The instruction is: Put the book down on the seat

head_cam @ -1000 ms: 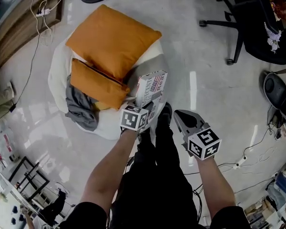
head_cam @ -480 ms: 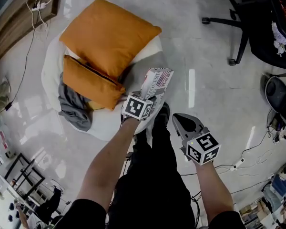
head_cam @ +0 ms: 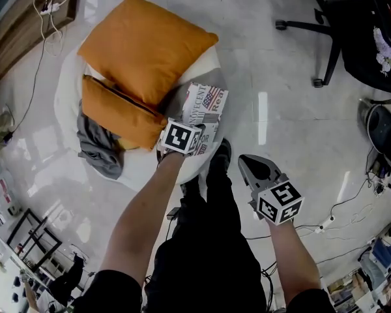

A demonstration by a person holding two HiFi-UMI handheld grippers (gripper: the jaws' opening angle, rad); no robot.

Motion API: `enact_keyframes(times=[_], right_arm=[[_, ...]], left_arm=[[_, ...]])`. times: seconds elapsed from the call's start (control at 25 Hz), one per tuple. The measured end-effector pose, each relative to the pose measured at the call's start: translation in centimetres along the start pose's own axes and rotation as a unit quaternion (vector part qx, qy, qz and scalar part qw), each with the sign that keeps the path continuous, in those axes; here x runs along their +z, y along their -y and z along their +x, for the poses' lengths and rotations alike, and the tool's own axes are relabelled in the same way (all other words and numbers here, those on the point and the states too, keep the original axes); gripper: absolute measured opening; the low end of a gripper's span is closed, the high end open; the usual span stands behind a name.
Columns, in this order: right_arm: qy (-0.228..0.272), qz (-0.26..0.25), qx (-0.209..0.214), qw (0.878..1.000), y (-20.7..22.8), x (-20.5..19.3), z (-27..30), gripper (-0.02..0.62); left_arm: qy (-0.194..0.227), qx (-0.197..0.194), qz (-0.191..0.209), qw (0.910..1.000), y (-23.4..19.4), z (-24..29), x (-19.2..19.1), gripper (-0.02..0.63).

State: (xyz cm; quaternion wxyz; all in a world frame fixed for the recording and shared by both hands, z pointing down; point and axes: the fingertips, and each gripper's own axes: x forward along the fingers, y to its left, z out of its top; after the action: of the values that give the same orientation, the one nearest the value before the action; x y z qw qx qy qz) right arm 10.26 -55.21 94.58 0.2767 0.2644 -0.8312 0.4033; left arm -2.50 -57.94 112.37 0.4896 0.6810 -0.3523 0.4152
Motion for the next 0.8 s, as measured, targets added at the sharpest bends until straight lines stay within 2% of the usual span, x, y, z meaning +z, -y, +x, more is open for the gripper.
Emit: enact_keyframes(times=[0.2, 0.36, 0.48, 0.68, 0.8], right_arm=[[0.003, -0.001, 0.001, 1.000, -0.5, 0.8, -0.3, 0.008], [0.010, -0.008, 0.001, 1.000, -1.6, 2.3, -0.7, 0.008], [0.015, -0.014, 0.002, 1.000, -2.8, 3.5, -1.2, 0.008], [0.030, -0.022, 0.000, 0.999, -6.6, 6.5, -3.8, 0.008], [0.046, -0.029, -0.006, 0.998, -9.0, 8.8, -5.9, 0.008]], left_arm=[[0.002, 0.026, 0.035, 0.9990, -0.7, -1.4, 0.1, 0.253], [-0.003, 0.067, 0.057, 0.9961, -1.8, -4.2, 0.6, 0.262], [-0.010, 0.079, 0.069, 0.9945, -1.7, -6.6, 0.2, 0.270], [0.013, 0.080, 0.073, 0.9940, 0.0, -13.1, -0.5, 0.268], [0.050, 0.083, 0.069, 0.9929, 1.1, -17.9, -0.3, 0.268]])
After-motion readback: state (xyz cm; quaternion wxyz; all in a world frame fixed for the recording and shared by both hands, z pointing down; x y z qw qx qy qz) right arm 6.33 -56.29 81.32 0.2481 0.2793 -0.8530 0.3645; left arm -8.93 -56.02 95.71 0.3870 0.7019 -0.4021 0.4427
